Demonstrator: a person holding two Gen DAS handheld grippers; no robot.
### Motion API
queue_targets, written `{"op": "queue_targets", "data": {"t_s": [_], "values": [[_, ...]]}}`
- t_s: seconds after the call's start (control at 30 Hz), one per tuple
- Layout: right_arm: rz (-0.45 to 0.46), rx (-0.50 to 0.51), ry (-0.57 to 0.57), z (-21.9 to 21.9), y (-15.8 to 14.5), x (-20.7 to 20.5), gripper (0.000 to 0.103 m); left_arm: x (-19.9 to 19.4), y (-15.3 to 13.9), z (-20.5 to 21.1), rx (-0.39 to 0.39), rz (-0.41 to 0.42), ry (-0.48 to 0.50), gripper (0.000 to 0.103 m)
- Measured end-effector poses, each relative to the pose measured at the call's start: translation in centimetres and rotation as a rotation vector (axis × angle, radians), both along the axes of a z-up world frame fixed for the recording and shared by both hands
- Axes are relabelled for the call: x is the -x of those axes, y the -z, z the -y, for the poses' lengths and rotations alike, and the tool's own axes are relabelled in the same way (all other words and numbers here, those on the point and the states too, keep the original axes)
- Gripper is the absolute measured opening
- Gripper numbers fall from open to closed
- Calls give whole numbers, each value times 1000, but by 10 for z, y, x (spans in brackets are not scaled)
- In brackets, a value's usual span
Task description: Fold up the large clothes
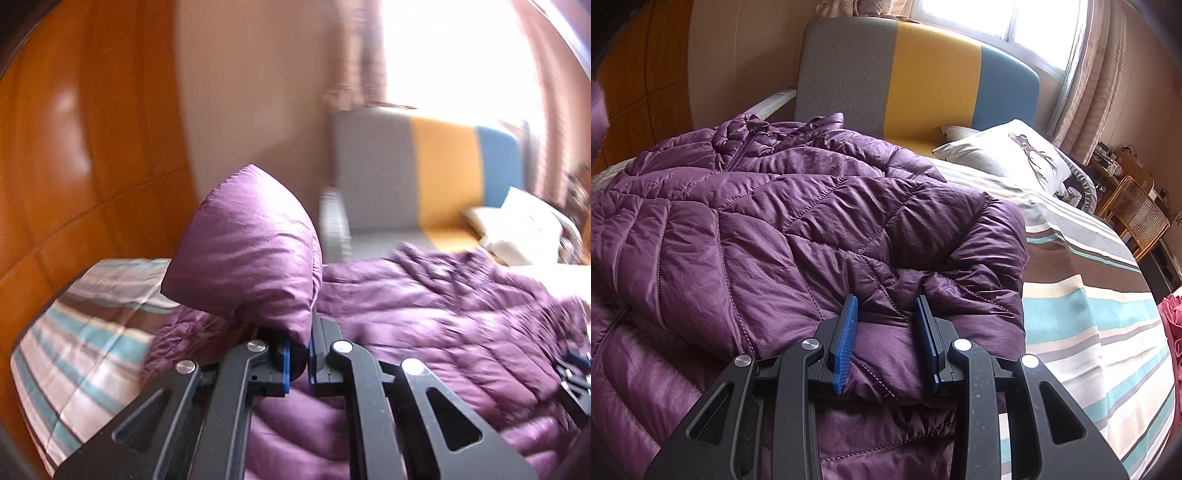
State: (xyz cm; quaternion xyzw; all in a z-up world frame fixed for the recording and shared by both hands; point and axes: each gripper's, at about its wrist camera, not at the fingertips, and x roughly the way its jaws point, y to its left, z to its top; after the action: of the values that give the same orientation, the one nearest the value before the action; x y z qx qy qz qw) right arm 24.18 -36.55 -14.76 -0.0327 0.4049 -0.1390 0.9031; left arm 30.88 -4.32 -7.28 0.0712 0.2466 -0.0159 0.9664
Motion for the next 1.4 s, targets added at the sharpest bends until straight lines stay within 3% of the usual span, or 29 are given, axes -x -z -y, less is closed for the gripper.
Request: {"op": "queue_targets", "data": {"t_s": [0.2, 0.6, 0.67, 0.7, 0.73, 0.8, 0.9, 1.0, 1.07, 1.2, 1.33, 1.4], "values": [[1, -1, 0, 1, 0, 0, 32, 16, 10, 70, -28, -56, 137, 6], [1, 0, 1, 1, 0, 0, 32, 27, 39, 138, -34, -140, 275, 6], [1, -1, 1, 1, 0, 0, 32, 24, 48, 148, -37, -177, 311, 11], [1, 0, 1, 1, 0, 0, 32, 23, 52, 153, -45, -192, 326, 20], [1, 1, 1, 1, 0, 0, 32, 24, 55, 155, -50, -203, 343, 39], [1, 1, 1, 1, 0, 0, 32, 30, 54, 154, -19, -190, 388, 55], [0, 3, 1, 1, 0, 0, 32, 42, 46, 145, 44, -181, 430, 58], [1, 1, 1, 0, 1, 0, 32, 53, 39, 127, 134, -179, 453, 73], [1, 0, 1, 0, 1, 0, 32, 60, 32, 109, 183, -156, 462, 74], [-1, -23, -1, 1, 0, -1, 32, 55, 23, 73, 180, -88, 350, 74], [8, -85, -7, 10, -11, 1, 32, 26, 26, 18, 152, -78, 91, 72], [42, -128, -6, 13, -23, 4, 32, 11, 34, 1, 121, -107, 1, 65]]}}
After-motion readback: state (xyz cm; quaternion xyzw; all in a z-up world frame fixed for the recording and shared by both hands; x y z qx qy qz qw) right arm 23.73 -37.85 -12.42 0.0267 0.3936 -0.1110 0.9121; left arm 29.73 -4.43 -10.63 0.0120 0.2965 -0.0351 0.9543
